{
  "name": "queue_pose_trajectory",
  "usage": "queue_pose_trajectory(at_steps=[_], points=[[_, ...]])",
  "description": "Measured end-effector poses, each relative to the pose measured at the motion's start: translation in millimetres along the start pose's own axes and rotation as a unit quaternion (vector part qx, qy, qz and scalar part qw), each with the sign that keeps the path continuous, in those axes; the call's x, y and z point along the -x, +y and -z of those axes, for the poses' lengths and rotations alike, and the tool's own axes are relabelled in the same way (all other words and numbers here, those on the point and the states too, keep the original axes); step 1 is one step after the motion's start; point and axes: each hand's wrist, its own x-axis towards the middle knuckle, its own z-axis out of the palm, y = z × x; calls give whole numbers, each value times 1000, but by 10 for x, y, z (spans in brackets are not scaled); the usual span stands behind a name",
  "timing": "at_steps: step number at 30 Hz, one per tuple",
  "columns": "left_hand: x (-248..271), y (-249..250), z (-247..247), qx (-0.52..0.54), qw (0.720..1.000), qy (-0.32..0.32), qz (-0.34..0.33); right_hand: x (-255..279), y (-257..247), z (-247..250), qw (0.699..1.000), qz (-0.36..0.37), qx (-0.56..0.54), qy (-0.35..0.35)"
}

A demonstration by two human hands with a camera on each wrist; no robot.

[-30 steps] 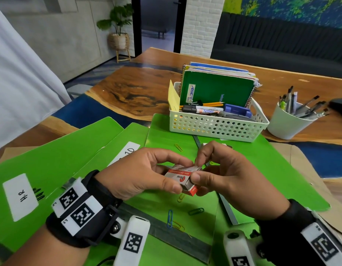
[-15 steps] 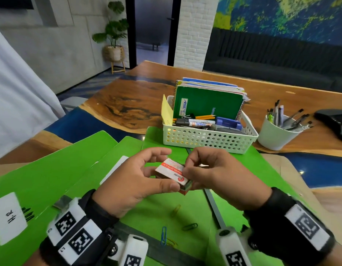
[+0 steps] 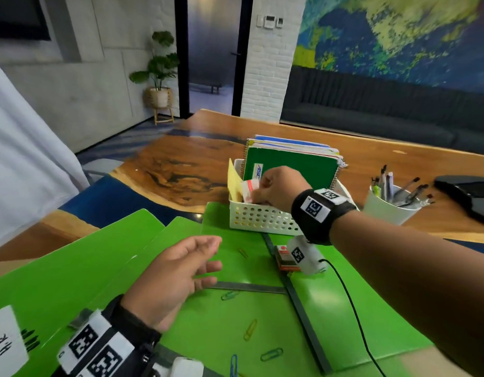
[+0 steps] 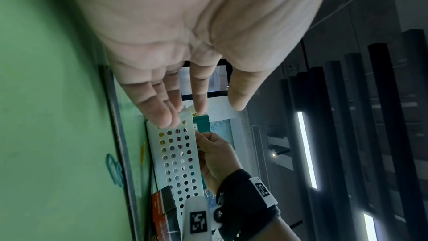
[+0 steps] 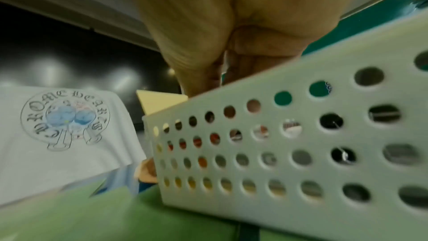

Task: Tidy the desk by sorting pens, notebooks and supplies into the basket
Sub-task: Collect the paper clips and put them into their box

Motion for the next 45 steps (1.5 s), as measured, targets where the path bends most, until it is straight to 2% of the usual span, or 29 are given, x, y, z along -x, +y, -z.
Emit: queue_pose_trajectory(at_steps=[6,10,11,12,14,16,18,22,26,31,33,35,37,38,40,41,43,45], points=[[22,4,-27,5,1000,-13,7,72,35,-33,998,47,18,-25],[30,1,-35,-1,999,-39,11,321,69,236,996,81,1,31],[32,5,-35,-2,999,-45,9,424,93,314,995,93,21,22],[35,7,-37,-4,999,-51,9,526,148,389,993,103,49,-8],[37,5,-46,-8,998,-59,12,725,302,490,982,98,114,-117],[41,0,-55,-10,998,-65,16,892,483,476,952,64,194,-228],[37,-10,-59,-8,997,-69,22,1003,608,400,925,36,258,-277],[44,-7,-50,5,996,-83,21,1056,602,344,935,65,239,-253],[88,3,-95,-6,996,-93,11,1098,197,481,949,133,193,-212],[129,-32,-197,-16,993,-120,-10,1187,-449,353,934,267,154,-183],[107,-14,-163,-28,995,-92,-29,1172,-573,276,932,294,138,-164],[64,18,-81,-25,998,-44,-48,1132,-558,227,945,275,89,-152],[25,67,3,3,998,-12,-58,1046,-409,213,971,193,18,-143],[12,92,32,29,998,-12,-53,1010,-309,210,979,153,3,-137],[8,135,69,93,994,-33,-40,959,-94,212,983,110,43,-143],[5,144,78,116,992,-45,-37,952,5,218,977,105,95,-162],[-6,140,99,140,987,-62,-44,980,141,189,945,94,205,-238],[-19,118,108,153,985,-55,-59,1037,238,124,918,78,252,-295]])
